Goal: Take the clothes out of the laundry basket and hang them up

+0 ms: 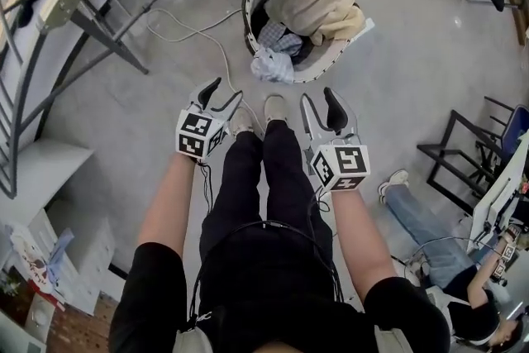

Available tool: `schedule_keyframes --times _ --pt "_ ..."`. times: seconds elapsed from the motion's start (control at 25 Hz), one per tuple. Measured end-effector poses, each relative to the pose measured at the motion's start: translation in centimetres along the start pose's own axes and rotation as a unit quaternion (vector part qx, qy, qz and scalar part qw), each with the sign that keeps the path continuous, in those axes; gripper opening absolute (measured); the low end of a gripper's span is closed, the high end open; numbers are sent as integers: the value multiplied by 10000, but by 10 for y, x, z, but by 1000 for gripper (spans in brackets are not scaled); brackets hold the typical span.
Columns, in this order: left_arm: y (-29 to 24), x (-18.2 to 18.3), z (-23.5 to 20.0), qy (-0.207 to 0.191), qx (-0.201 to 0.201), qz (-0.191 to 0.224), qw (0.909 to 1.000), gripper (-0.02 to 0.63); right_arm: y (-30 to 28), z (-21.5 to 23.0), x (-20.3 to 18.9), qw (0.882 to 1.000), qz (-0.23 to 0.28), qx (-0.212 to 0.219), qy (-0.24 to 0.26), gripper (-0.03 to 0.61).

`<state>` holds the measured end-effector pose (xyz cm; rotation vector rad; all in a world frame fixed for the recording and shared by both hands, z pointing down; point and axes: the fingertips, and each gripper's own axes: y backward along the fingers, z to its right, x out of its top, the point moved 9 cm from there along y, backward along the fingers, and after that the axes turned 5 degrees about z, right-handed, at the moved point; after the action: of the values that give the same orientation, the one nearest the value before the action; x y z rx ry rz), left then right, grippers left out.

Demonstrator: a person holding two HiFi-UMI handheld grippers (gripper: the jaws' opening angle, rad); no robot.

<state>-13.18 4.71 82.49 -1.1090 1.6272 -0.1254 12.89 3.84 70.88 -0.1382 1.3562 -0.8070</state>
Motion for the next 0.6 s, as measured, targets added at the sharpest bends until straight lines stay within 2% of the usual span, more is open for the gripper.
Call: schedule_keyframes --times 0.4,0.6 --pt "-149 -137 -63 -213 -329 -1047 9937 252 -50 49 -90 9999 -117 -76 86 207" --pt "-215 -195 -74 -1000 -581 -1454 9826 258 -68 68 -123 9994 -156 -76 306 207"
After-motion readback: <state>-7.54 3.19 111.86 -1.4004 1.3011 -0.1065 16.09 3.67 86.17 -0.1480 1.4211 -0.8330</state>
